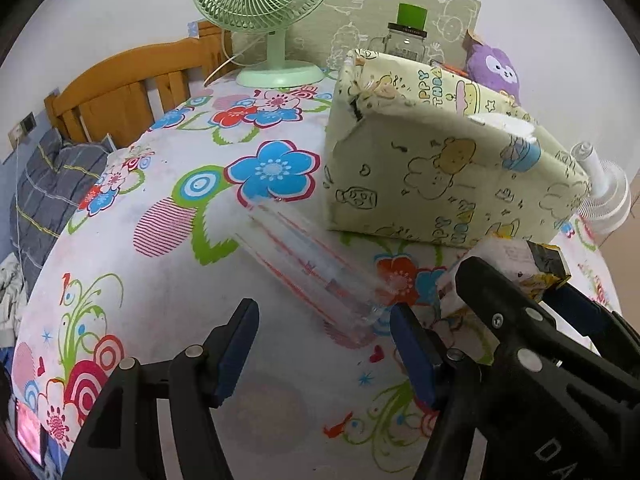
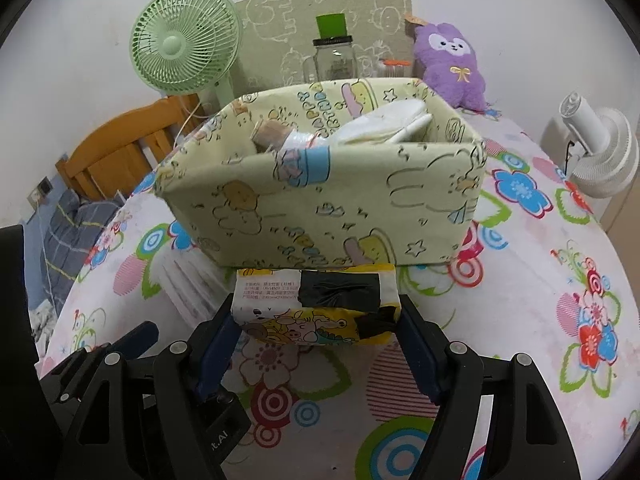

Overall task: Organize soft objects
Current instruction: 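Grasp the clear straw pack with the left tool while the right tool holds the tissue pack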

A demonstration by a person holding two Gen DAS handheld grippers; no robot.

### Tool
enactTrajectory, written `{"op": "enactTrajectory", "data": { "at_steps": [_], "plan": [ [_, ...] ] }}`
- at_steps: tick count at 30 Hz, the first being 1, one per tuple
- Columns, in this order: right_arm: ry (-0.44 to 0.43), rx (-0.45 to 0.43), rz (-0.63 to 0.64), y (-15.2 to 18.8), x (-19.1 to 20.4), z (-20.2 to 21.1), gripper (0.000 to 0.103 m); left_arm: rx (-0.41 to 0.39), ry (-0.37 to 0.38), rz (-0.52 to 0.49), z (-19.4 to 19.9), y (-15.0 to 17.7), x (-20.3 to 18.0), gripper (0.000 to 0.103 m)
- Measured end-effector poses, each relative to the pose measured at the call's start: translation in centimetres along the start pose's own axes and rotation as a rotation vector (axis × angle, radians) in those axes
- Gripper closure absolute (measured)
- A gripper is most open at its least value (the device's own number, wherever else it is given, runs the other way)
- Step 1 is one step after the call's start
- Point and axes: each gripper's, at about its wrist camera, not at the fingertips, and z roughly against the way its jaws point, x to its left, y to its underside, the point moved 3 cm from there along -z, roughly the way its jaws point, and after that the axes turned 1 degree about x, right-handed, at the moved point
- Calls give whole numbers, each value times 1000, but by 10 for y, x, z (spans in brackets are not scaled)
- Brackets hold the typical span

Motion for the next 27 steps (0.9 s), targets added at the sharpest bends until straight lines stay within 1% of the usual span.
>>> {"op": "enactTrajectory", "data": {
  "at_steps": [3, 7, 15, 18, 23, 25, 27],
  "plan": [
    [8, -2, -1, -7, 0, -1, 26, 1, 9, 20, -2, -6, 0, 28],
    [9, 4, -11, -14, -2, -4, 26, 2, 9, 40, -7, -13, -3, 28],
    [23, 27, -63, -18, -14, -15, 26, 23, -14, 26, -22, -21, -13, 27],
    [29, 34, -78, -19, -18, -19, 26, 19, -31, 23, -26, -23, -15, 25],
    [17, 49, -74, -16, -16, -27, 26, 18, -81, 25, -31, -23, -9, 25],
    [9, 51, -71, -16, -14, -28, 26, 15, -87, 23, -32, -22, -7, 25],
    [0, 53, -63, -14, -11, -29, 26, 12, -92, 21, -31, -22, -4, 29]
  ]
}}
